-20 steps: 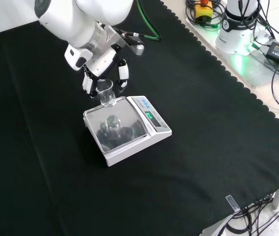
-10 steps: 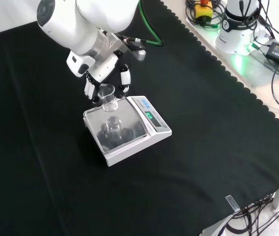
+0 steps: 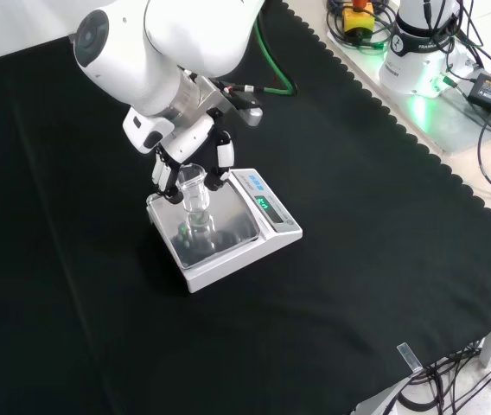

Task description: Put the beaker on the electronic balance.

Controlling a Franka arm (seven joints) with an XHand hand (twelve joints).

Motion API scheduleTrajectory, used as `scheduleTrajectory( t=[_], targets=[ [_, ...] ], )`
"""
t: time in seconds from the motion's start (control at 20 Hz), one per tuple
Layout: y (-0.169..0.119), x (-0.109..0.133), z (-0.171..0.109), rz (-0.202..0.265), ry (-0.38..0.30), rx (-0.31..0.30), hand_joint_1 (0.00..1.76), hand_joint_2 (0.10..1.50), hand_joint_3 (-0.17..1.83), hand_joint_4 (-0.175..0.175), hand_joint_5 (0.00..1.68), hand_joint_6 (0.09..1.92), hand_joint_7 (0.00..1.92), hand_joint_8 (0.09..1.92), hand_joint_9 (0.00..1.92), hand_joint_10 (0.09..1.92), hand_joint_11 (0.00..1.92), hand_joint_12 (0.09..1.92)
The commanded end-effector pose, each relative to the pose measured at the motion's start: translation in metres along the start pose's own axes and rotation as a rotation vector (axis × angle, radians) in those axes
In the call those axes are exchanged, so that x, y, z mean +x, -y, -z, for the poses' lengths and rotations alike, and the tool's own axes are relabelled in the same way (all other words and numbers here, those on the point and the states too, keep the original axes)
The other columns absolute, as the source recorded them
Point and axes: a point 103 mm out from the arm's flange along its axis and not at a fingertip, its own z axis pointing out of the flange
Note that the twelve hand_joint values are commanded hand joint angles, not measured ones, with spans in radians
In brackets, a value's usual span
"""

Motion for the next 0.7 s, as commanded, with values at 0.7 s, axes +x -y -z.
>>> scheduleTrajectory(
  t=[0.7],
  targets=[
    [-0.015, 0.016, -0.019, -0.020, 0.010, 0.019, 1.28, 0.75, 0.86, -0.175, 0.63, 0.93, 0.62, 0.95, 1.01, 0.64, 1.18, 0.77]
  ],
)
